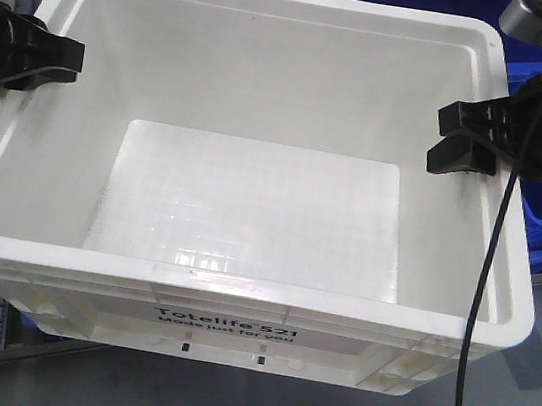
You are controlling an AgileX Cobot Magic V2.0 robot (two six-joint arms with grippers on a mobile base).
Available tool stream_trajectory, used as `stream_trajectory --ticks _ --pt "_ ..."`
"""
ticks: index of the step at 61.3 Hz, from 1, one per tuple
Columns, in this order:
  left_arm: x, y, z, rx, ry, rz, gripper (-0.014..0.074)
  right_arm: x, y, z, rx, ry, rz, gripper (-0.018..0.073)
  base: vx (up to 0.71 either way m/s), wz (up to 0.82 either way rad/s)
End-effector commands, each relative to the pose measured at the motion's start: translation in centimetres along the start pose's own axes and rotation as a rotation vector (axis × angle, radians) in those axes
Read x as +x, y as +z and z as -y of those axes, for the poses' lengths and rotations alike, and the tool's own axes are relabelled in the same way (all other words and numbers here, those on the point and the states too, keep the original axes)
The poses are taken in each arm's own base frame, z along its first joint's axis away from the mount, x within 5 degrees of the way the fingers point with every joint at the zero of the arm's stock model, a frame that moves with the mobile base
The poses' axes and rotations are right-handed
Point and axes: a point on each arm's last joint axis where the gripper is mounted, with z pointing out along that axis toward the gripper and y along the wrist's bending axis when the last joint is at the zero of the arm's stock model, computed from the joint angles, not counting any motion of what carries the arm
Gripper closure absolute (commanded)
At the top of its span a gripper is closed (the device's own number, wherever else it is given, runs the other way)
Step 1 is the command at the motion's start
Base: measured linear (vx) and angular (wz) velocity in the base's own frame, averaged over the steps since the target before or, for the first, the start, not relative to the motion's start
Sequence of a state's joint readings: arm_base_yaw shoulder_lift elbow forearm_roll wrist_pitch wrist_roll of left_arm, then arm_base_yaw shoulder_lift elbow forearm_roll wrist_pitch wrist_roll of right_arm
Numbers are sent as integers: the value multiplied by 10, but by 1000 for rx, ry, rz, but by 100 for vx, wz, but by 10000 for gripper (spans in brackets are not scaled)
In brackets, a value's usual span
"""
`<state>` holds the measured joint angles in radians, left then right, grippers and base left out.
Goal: Move bin from left to right shelf
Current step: 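Hold the tote with both grippers while the base drives away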
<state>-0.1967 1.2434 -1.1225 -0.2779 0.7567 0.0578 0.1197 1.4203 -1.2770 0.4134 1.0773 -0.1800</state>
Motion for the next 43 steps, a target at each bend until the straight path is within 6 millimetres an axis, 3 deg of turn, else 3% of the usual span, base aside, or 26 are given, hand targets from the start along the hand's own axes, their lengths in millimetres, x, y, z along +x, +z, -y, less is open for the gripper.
stream_trajectory --ticks 1,43 --pt "-21 -25 10 40 10 201 601 -8 -23 -9 -21 -43 113 564 -8 -29" --pt "-21 -25 10 40 10 200 601 -8 -23 -9 -21 -43 113 564 -5 -41"
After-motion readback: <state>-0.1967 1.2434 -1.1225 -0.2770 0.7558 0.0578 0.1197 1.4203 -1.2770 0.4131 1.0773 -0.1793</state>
